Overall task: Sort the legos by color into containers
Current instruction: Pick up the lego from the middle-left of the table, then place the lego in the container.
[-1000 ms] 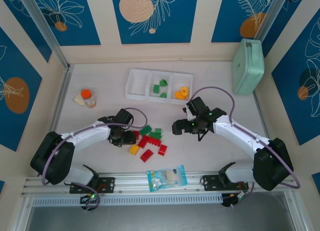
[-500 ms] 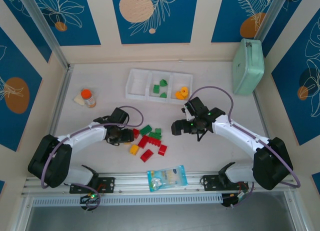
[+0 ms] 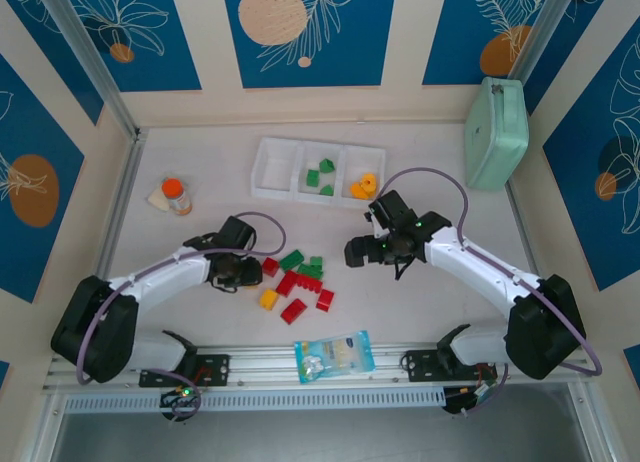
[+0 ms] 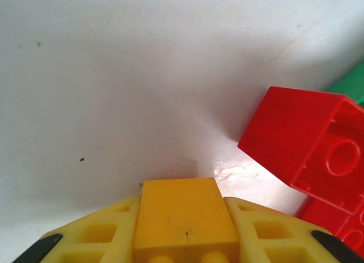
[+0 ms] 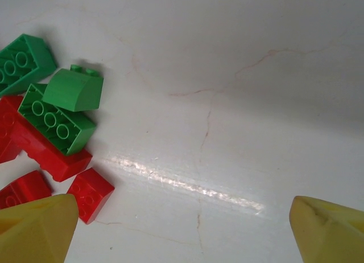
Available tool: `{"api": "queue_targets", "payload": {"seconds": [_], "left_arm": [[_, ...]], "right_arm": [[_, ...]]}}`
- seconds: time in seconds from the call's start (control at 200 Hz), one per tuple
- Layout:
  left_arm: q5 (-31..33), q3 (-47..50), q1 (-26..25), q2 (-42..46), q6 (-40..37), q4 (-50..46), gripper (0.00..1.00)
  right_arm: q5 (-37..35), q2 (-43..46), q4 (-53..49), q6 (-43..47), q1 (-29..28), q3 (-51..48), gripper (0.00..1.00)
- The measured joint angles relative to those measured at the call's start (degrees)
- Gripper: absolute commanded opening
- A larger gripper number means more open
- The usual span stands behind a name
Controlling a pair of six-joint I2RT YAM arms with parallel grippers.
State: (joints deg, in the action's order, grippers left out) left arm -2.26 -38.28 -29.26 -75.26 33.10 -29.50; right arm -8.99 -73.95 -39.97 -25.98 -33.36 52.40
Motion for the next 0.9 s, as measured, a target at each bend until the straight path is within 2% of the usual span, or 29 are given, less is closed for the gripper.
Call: {"api": "queue_targets", "payload": {"seconds": [0.165,0.235,0.405,0.5,0.635,0.895], "left_arm": [[-0.02,-0.11,-0.02,7.72,0.20,-1.77,0.30],[-0.04,-1.22,-0.07,11.19,0.66,-2.71,0.33],[-0.28,-9.70,-0.13,13.53,1.03,-2.99,0.32],[-0.85,-17.11,-0.28,10.40,0.81,-2.49,0.32],[-2.12,-27.65,-1.46,1.51,-0.20,-0.90,0.31],[-3.58,-41.42,-6.62,-17.57,0.07,4.46,0.32]], "right_arm": [[-3.98,7.56,-0.74,-0.04,1.51,0.02,0.96],[-4.98,12.11,-0.52,-0.24,3.26,-0.02,0.96],[-5.86,21.31,0.28,-1.18,8.00,-1.51,0.96],[-5.53,24.44,0.31,-2.01,10.34,-3.15,0.96],[-3.96,26.56,0.09,-3.06,12.59,-4.92,0.96],[-0.61,29.49,-0.70,-5.64,13.25,-7.72,0.95]]}}
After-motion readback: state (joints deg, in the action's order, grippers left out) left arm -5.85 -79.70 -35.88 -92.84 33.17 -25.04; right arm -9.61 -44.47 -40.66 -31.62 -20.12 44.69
